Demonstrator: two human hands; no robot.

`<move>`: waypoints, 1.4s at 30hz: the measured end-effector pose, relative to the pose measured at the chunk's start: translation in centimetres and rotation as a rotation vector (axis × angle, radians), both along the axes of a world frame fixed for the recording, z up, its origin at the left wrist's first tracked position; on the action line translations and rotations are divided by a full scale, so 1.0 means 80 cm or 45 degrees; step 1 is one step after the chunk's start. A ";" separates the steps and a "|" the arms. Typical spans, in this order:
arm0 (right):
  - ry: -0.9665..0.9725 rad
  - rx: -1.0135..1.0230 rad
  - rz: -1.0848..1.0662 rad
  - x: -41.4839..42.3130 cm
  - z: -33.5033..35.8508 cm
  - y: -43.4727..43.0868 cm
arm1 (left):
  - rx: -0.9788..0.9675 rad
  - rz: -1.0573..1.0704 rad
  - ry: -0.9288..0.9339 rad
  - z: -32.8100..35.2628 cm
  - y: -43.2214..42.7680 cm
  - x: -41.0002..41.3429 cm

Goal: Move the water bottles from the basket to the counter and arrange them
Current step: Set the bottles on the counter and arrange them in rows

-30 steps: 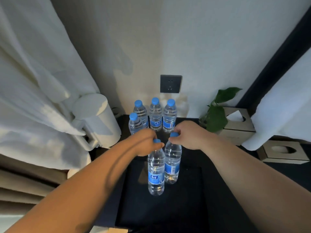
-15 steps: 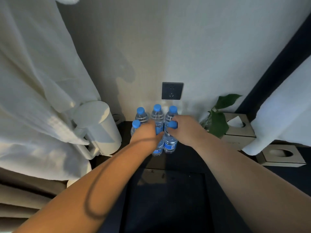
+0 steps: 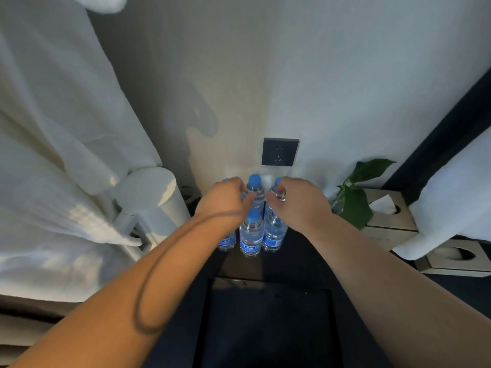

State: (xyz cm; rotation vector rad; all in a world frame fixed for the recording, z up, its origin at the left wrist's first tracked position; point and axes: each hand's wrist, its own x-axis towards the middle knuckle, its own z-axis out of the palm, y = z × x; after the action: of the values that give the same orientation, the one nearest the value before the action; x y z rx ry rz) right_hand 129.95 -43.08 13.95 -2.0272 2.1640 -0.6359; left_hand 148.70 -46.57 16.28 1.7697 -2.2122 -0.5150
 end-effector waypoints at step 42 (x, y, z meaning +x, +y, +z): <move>0.349 0.249 0.170 0.040 -0.014 -0.135 | 0.100 -0.066 0.039 -0.040 -0.136 0.007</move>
State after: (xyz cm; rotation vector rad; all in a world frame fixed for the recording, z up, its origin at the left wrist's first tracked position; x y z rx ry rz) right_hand 133.12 -53.88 12.85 -2.2343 2.1025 -0.1296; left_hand 149.23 -57.46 13.08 1.7340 -2.2509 -0.6440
